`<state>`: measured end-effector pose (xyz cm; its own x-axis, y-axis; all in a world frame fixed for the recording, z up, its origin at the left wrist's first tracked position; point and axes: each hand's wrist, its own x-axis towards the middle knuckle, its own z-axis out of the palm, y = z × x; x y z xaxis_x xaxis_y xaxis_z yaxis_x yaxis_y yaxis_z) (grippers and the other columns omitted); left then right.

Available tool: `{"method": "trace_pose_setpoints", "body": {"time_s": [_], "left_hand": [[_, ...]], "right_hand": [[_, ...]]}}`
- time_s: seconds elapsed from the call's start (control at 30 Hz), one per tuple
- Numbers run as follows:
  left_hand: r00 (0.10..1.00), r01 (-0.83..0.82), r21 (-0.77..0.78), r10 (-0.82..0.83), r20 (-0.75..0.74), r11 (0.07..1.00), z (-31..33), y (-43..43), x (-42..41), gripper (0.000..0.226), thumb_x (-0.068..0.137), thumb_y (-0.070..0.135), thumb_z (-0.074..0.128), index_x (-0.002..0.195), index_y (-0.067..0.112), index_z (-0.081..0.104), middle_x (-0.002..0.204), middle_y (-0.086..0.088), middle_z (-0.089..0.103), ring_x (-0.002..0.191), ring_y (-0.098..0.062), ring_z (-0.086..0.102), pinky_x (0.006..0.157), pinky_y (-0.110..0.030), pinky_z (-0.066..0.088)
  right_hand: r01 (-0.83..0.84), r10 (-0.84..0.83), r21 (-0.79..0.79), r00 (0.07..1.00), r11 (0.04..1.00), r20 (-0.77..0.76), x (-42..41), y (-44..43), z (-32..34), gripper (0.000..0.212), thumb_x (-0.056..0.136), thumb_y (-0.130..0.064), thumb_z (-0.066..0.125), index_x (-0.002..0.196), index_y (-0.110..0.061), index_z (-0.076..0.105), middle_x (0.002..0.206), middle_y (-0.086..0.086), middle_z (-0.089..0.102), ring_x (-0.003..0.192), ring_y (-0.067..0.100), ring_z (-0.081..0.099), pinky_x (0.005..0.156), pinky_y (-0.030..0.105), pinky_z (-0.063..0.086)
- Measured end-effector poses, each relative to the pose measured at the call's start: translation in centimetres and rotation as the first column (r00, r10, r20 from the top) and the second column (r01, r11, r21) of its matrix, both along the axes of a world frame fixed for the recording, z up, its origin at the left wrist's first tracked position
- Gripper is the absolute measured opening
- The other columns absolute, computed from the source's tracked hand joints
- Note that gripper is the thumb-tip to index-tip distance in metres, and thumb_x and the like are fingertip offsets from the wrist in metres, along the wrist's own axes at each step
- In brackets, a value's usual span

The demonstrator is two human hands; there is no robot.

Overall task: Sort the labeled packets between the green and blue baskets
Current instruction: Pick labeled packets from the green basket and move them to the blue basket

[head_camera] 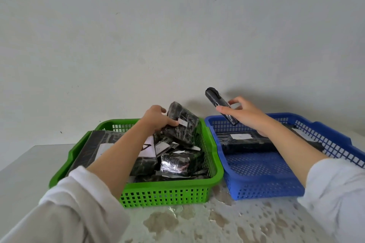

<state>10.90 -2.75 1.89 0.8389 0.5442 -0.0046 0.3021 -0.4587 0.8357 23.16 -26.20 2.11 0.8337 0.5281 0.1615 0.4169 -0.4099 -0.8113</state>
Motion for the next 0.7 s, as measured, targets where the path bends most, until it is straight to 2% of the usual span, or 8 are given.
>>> {"method": "trace_pose_setpoints", "body": {"time_s": [0.1,0.17,0.23,0.3,0.43,0.57,0.63,0.7], "left_hand": [[0.979,-0.108,-0.009,0.108,0.174,0.994,0.7,0.1,-1.1,0.033,0.071,0.020,0.080,0.097,0.006,0.067,0.098,-0.010,0.070,0.088,-0.024,0.066,0.080,-0.034,0.055],[0.929,-0.225,-0.041,0.227,0.292,0.973,1.4,0.9,-2.4,0.025,0.073,0.022,0.078,0.093,0.010,0.068,0.093,-0.007,0.071,0.083,-0.022,0.067,0.078,-0.033,0.056],[0.856,-0.330,-0.092,0.339,0.389,0.939,2.2,2.1,-4.0,0.022,0.075,0.024,0.076,0.092,0.013,0.067,0.090,-0.006,0.071,0.083,-0.022,0.068,0.078,-0.035,0.057],[0.791,-0.386,-0.145,0.408,0.456,0.911,3.0,3.4,-5.7,0.026,0.076,0.026,0.075,0.097,0.012,0.068,0.089,-0.003,0.071,0.080,-0.020,0.067,0.071,-0.030,0.055],[0.722,-0.395,-0.215,0.446,0.529,0.893,3.4,5.1,-8.3,0.029,0.075,0.028,0.076,0.099,0.014,0.068,0.081,0.003,0.069,0.076,-0.016,0.067,0.067,-0.024,0.052],[0.709,-0.383,-0.207,0.430,0.560,0.900,3.3,4.8,-9.3,0.028,0.077,0.027,0.074,0.101,0.016,0.068,0.083,0.004,0.069,0.076,-0.013,0.067,0.061,-0.021,0.050],[0.712,-0.371,-0.201,0.416,0.566,0.907,3.5,4.0,-9.5,0.026,0.078,0.028,0.073,0.100,0.016,0.068,0.083,0.005,0.069,0.078,-0.015,0.067,0.065,-0.023,0.052],[0.723,-0.342,-0.215,0.403,0.562,0.915,3.8,3.0,-9.5,0.024,0.078,0.027,0.073,0.098,0.015,0.068,0.084,0.003,0.070,0.081,-0.018,0.067,0.070,-0.028,0.054]], "right_hand": [[0.004,-0.003,-0.021,0.999,1.000,0.044,-0.8,0.6,0.3,0.084,0.055,-0.079,0.061,0.120,-0.029,0.043,0.099,-0.007,0.057,0.087,0.009,0.057,0.061,0.025,0.040],[-0.043,0.051,-0.068,0.992,0.997,0.119,-1.7,1.7,0.5,0.084,0.056,-0.077,0.063,0.121,-0.027,0.044,0.106,-0.004,0.057,0.086,0.008,0.059,0.059,0.022,0.043],[-0.121,0.153,-0.161,0.967,0.980,0.206,-2.8,3.4,0.6,0.084,0.056,-0.073,0.066,0.121,-0.026,0.046,0.112,-0.002,0.058,0.082,0.007,0.060,0.059,0.019,0.049],[-0.125,0.210,-0.303,0.941,0.945,0.266,-3.9,5.5,0.2,0.089,0.052,-0.078,0.064,0.123,-0.027,0.046,0.115,0.003,0.054,0.087,0.014,0.058,0.069,0.028,0.053],[0.090,0.237,-0.586,0.856,0.805,0.459,-4.9,9.8,-1.7,0.079,0.066,-0.079,0.054,0.123,-0.025,0.044,0.118,0.007,0.056,0.115,0.027,0.042,0.082,0.038,0.039],[0.144,0.300,-0.730,0.846,0.668,0.442,-5.5,11.0,-3.1,0.075,0.075,-0.079,0.042,0.123,-0.022,0.047,0.124,0.007,0.056,0.125,0.031,0.037,0.100,0.049,0.027],[0.100,0.264,-0.681,0.874,0.726,0.409,-5.9,10.4,-3.1,0.063,0.081,-0.075,0.035,0.114,-0.025,0.054,0.120,0.005,0.058,0.127,0.029,0.034,0.102,0.053,0.021],[0.045,0.160,-0.480,0.911,0.876,0.379,-6.5,9.2,-2.5,0.055,0.087,-0.069,0.030,0.102,-0.025,0.059,0.111,0.004,0.061,0.124,0.025,0.036,0.100,0.053,0.022]]}}
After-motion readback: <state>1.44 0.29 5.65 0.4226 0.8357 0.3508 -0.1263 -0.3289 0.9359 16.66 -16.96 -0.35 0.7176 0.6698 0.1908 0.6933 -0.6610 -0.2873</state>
